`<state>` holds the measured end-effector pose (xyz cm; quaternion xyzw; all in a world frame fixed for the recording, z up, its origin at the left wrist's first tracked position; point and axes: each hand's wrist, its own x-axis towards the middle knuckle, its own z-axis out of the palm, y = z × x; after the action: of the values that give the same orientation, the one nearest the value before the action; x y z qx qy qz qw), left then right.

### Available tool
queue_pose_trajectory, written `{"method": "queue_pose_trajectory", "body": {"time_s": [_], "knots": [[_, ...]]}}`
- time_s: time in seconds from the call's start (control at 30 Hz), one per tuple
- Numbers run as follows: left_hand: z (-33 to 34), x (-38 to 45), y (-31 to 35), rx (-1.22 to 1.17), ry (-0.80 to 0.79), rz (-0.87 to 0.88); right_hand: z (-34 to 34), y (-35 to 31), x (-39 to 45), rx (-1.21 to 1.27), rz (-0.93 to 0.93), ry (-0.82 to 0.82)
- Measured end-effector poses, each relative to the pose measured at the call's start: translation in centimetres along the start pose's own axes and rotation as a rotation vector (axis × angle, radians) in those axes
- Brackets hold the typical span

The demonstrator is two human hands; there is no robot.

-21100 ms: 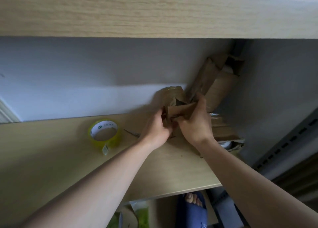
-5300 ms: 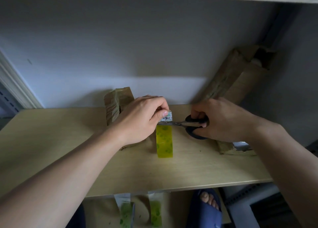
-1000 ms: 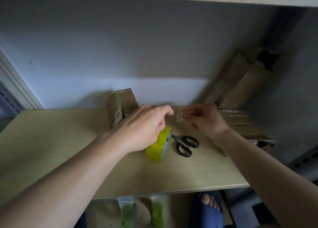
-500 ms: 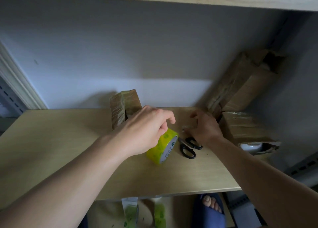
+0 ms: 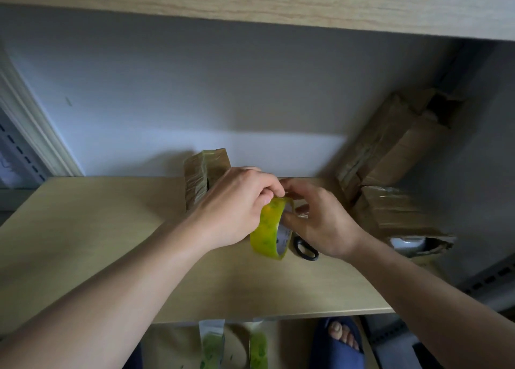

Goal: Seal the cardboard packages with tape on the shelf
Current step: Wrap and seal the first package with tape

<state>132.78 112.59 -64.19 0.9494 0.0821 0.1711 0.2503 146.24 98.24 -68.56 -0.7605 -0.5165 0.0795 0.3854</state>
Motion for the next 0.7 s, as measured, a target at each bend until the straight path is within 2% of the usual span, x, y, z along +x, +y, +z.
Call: {"method": "queue_pose_trajectory", "body": {"time_s": [0.17, 0.27, 0.4, 0.7], "knots": [[-0.3, -0.6, 0.4, -0.004, 0.026, 0.01, -0.6, 0.0, 0.2, 0.005, -0.045, 0.015], [-0.8, -1.4, 0.4, -0.001, 0.04, 0.01, -0.5, -0.4, 0.3, 0.074, -0.022, -0.071], [-1.1, -3.4, -0.1, -0.01, -0.05, -0.031, 0.6, -1.2, 0.0, 0.002, -0.071, -0.228], [-1.5, -4.7, -1.4, -0.032, -0.089, -0.106, 3.1, -2.8, 0.9, -0.037, -0.109, -0.309]]}}
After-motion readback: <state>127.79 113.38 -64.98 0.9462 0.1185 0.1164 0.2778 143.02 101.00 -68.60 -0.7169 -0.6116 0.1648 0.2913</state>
